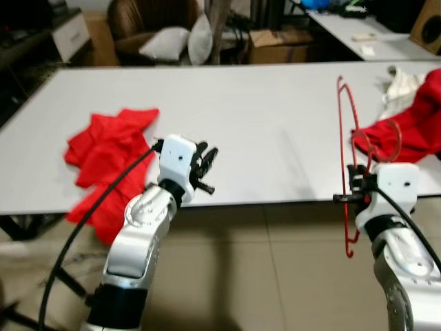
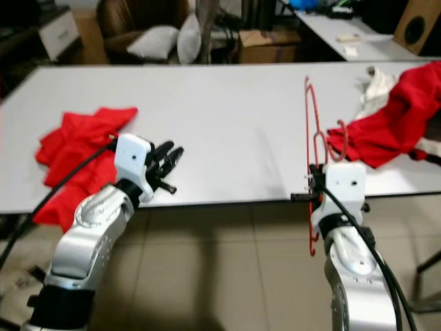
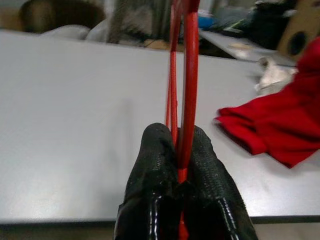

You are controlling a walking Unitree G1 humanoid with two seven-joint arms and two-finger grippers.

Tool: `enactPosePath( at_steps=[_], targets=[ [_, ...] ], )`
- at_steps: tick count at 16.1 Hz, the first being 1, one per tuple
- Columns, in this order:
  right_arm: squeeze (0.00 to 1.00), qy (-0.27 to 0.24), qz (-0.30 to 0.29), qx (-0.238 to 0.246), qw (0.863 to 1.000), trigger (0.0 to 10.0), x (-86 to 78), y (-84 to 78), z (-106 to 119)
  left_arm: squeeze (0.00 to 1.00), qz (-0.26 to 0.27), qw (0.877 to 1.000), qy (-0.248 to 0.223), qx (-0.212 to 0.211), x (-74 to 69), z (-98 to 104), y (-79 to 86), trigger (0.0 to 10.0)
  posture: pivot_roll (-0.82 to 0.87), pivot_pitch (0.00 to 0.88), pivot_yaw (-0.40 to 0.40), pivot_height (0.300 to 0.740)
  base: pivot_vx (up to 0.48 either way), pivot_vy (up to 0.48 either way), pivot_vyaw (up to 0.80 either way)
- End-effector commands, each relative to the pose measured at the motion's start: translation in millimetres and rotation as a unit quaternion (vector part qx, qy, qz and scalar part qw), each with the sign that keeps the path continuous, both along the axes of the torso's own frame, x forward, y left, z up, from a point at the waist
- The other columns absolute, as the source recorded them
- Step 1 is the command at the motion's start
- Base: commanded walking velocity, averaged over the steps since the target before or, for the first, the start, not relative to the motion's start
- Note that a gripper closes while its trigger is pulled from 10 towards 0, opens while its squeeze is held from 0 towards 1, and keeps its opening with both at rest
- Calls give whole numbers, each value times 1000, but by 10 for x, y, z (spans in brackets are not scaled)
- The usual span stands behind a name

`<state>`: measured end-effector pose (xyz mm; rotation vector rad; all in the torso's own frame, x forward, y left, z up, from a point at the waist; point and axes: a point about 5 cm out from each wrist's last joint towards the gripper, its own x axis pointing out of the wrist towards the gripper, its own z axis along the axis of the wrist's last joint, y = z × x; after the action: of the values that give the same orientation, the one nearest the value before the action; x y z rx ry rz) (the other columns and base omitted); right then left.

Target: Hang hanger

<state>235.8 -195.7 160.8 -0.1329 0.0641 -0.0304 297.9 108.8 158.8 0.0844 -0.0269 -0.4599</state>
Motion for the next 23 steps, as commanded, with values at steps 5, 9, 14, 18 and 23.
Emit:
enactPosePath(
  at_steps=[5,9,14,18,23],
  targets=[
    [0,-8,13,64,998,10000,-33,26,84,0,20,1000,13,1,22,-21,51,10000,-105,0,27,740,0,-312,0],
    [0,0,-5,9,1000,10000,-32,-53,71,0,30,999,13,-7,44,8,76,10000,-98,0,20,740,0,-311,0],
    [0,-21,-39,8,999,10000,31,-82,121,0,42,999,11,-15,76,47,110,10000,-92,0,21,740,0,-308,0],
    [0,-8,-18,7,1000,10000,5,-41,69,0,39,999,6,-22,80,77,102,10000,-92,0,21,740,0,-152,0],
    [0,-20,-32,24,999,10000,1,-65,121,0,24,999,-12,-43,103,136,56,10000,-104,0,29,740,0,0,-480]
  ],
)
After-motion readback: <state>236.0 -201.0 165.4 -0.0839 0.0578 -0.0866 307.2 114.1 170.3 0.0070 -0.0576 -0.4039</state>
